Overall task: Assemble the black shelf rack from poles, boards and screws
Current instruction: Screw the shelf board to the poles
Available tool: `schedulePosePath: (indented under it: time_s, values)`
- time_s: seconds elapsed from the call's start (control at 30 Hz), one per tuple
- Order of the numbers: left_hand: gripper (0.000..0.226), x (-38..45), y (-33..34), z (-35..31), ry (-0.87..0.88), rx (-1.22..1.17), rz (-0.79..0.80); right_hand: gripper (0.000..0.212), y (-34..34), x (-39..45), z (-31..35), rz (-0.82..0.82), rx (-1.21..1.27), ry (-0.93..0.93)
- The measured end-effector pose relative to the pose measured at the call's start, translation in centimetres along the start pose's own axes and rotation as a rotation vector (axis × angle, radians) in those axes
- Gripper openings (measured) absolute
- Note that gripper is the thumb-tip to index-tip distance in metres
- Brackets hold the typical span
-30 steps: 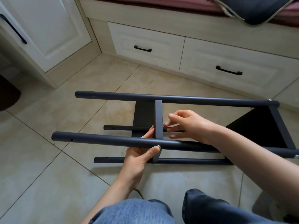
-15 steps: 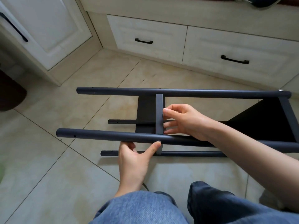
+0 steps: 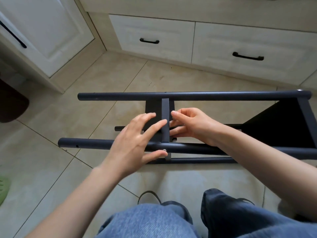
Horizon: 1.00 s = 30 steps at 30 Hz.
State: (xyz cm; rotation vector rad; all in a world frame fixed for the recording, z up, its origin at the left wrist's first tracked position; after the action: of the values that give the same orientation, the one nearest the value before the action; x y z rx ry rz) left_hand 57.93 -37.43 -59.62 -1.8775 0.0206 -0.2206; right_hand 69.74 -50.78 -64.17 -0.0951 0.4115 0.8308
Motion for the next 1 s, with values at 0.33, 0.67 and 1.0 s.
schedulePosePath:
  time_s: [0.33, 0.67, 1.0]
  values:
    - [0.091, 1.2, 1.5, 1.2, -0.064, -0.103, 0.406, 0.026, -1.0, -0.6, -0.6, 0.022, 0.008, 0.076]
    - [0.087, -0.4, 1.4, 0.3, -0.003, -0.199, 0.290, 0.014, 0.0, -0.3, -3.3, 0.181, -0.299, 0.331]
    - [0.088, -0.3, 1.7, 0.5, 0.004, -0.160, 0.271, 0.014, 0.7, 1.0, -3.4, 0.415, -0.169, 0.395]
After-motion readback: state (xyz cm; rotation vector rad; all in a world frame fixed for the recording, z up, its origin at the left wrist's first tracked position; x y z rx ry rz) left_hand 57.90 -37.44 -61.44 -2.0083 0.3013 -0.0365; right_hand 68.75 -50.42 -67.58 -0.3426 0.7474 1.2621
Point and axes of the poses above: each hand's wrist, its own x-axis towards the middle knuckle, its own y-axis out of the palm, z = x × y, the point moved 5 cm from there along x, towards the middle knuckle, and after that the axes turned 8 degrees about -x, right-handed, at the moved point
